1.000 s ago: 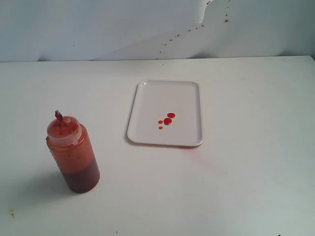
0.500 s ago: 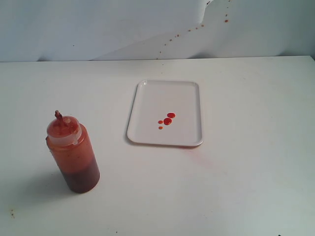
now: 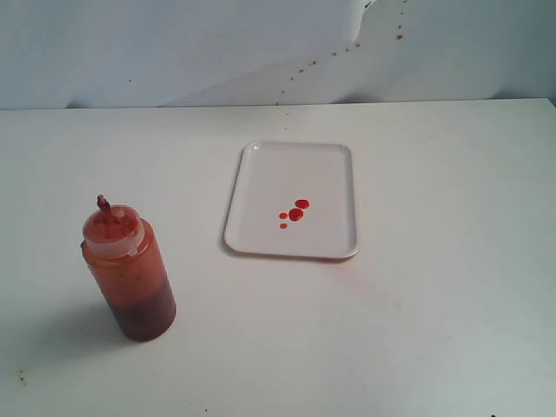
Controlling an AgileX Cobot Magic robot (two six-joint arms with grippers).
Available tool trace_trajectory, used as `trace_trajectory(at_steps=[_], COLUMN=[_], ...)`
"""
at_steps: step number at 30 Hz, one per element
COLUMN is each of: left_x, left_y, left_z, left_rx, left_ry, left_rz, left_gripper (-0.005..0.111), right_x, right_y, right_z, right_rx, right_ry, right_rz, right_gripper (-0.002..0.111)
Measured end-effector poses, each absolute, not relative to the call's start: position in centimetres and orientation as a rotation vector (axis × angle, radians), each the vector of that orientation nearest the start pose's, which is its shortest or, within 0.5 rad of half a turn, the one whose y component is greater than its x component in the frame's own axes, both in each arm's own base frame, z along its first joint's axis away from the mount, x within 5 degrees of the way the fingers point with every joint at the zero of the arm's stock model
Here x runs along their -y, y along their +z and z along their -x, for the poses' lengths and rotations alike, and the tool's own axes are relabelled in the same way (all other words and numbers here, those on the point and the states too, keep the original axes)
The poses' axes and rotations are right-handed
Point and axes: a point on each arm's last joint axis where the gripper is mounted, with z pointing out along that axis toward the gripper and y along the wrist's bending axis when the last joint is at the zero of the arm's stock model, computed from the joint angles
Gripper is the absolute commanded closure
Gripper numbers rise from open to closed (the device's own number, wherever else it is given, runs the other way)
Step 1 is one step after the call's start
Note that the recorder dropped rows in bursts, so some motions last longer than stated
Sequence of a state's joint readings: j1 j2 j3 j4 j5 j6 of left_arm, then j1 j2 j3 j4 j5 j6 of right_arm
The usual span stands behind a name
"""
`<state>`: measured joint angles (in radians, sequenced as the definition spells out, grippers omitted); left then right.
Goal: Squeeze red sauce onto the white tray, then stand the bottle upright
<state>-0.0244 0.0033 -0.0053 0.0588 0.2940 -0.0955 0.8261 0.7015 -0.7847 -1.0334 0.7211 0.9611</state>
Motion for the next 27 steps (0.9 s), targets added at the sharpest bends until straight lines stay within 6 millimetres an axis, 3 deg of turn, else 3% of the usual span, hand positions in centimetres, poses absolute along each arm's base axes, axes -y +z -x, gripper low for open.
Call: trace_trajectory(at_steps=[27], left_x=[-0.20], left_y=[18.82], left_z=[-5.46], left_rx=[-1.774], left_ry=[-0.006], left_rz=[0.052], left_gripper=[0.106], right_x=[-5.70], right_y=[38.02], right_z=[-12.28], right_rx=[-1.760], right_ry=[0.089], right_rz=[0.259], right_gripper=[0.108])
